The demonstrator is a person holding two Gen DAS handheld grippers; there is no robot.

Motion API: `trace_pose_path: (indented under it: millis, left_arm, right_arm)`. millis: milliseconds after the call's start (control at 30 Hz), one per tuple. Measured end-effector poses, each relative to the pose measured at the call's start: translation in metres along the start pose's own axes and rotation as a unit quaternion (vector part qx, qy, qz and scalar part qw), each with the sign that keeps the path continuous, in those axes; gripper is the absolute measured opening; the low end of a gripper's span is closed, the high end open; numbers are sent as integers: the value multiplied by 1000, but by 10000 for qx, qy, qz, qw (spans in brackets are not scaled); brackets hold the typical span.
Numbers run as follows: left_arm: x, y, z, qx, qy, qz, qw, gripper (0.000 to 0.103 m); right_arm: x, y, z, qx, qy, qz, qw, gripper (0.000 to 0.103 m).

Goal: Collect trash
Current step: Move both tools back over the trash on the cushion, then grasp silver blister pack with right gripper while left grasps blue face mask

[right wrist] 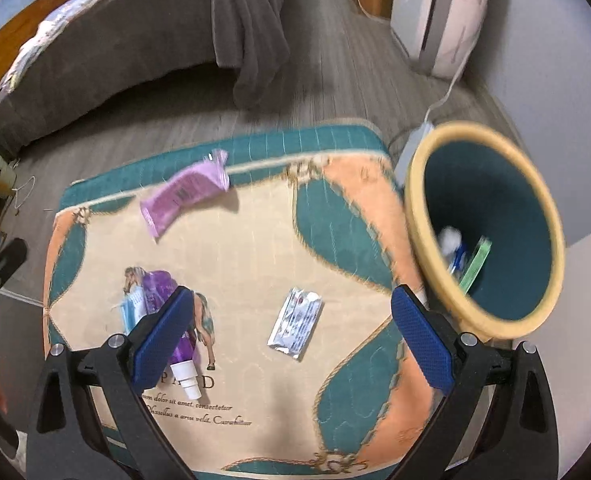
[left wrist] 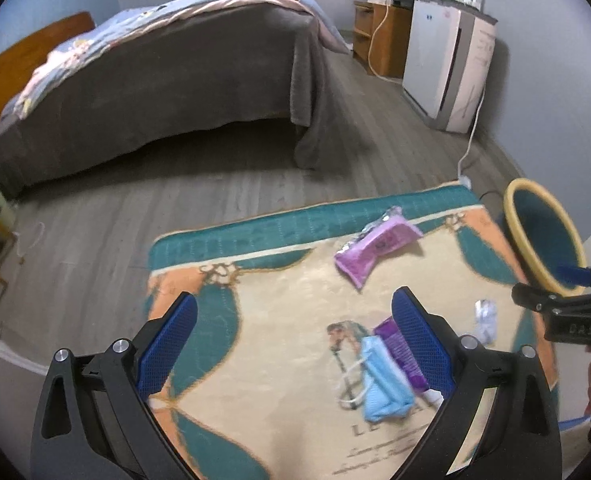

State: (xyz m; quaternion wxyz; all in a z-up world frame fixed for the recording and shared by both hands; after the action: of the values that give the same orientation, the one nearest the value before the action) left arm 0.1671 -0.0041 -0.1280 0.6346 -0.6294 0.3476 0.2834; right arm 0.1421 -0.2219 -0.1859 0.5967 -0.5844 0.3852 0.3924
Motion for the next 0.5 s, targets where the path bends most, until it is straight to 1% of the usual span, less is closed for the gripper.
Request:
trace_pose_path:
  millis: [100, 167, 233, 300, 367, 433, 500]
  left_arm:
    - [4, 6, 4, 24, 13, 108, 9999, 97]
    - [10, 14, 5, 0, 43, 240, 9997, 97]
    - [21, 25, 2, -20, 96, 428, 9990, 97]
    - [31, 37, -2, -50, 160, 633, 9979, 97]
    - [44, 56, -10, -75, 268, 953, 9951, 97]
    - [55, 72, -20, 29, 324, 1193, 9923, 97]
    - [61, 81, -26, 124, 330, 1298, 9909, 97]
  right_arm:
    - [17, 7, 5, -55, -28, 185, 9998, 97]
    - [28, 11, 4, -93, 61, 297, 9995, 97]
    - [38, 15, -1, -97, 199, 415, 9989, 97]
    - [45, 18, -3, -90, 231, 499, 9984, 96]
    - [49, 20, -3, -89, 234, 553, 9982, 93]
    - [52, 22, -2, -91, 205, 606, 9979, 89]
    - [54, 24, -1, -81, 142, 644, 9978, 84]
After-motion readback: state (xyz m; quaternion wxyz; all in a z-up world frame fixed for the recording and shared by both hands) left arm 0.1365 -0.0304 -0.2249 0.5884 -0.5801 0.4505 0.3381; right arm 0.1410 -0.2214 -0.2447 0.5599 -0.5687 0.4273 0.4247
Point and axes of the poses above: each gripper's, at about its wrist camera, not at the fingertips, and x roughly the way its jaws point, z to its left, y to its underside, the point moved 10 cm from there along x, roughly the way its jaws point, and after that the axes turned 8 degrees about -x, right-handed, at the moved point
